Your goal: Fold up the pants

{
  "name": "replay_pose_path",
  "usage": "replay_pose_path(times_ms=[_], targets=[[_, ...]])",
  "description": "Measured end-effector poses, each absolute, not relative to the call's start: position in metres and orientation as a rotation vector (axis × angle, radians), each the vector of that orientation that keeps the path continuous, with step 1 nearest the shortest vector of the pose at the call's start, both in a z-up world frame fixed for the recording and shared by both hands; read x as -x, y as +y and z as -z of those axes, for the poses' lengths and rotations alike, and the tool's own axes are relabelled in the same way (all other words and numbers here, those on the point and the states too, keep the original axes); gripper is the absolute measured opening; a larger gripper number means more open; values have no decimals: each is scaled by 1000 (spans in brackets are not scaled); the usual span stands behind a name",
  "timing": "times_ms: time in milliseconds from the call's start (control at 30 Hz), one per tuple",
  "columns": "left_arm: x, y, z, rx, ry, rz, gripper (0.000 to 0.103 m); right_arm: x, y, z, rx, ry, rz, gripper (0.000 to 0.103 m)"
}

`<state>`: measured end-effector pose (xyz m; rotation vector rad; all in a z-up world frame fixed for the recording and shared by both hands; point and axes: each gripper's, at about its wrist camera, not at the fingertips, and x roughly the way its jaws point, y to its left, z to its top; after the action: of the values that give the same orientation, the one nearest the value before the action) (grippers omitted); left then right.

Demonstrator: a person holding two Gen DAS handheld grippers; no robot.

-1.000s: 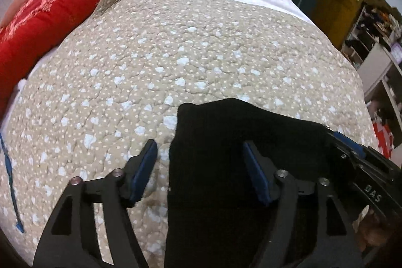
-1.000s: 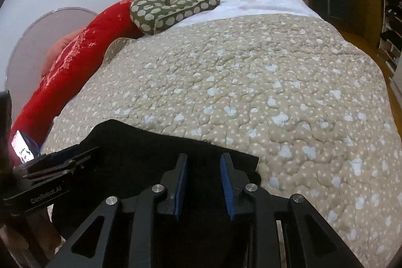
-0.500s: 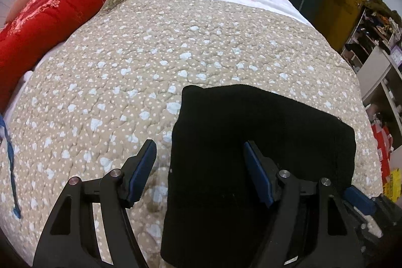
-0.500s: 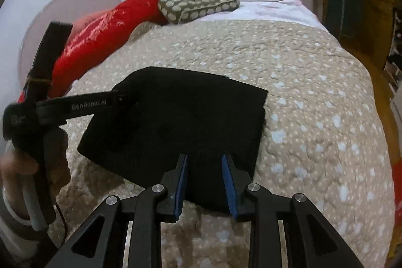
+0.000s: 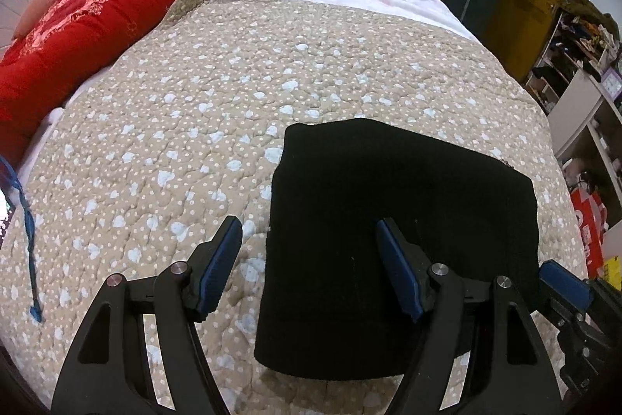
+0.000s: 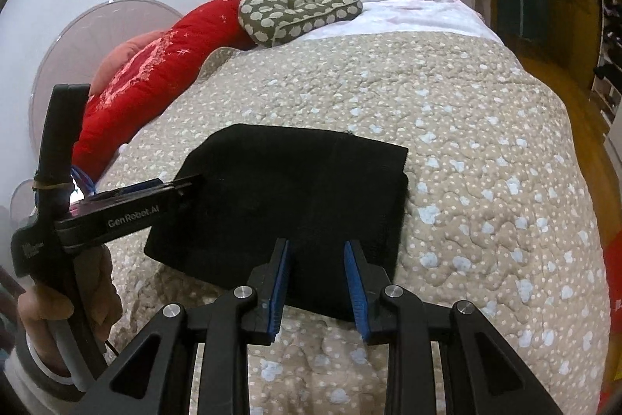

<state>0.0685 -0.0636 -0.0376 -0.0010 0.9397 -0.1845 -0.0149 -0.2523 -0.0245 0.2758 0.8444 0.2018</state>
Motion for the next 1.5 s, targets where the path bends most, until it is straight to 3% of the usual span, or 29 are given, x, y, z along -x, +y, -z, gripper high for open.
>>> replay_pose_path(times_ms=[767, 1033, 1500], targets=[[-41, -58, 46, 5, 940, 177, 72, 2, -244, 33, -173, 861, -174, 31], [-41, -59, 47, 8, 942, 175, 72, -34, -238, 15, -187, 818, -188, 31], [-42, -59, 53, 9, 940, 175, 73, -73, -225, 34, -137, 889, -175, 32]])
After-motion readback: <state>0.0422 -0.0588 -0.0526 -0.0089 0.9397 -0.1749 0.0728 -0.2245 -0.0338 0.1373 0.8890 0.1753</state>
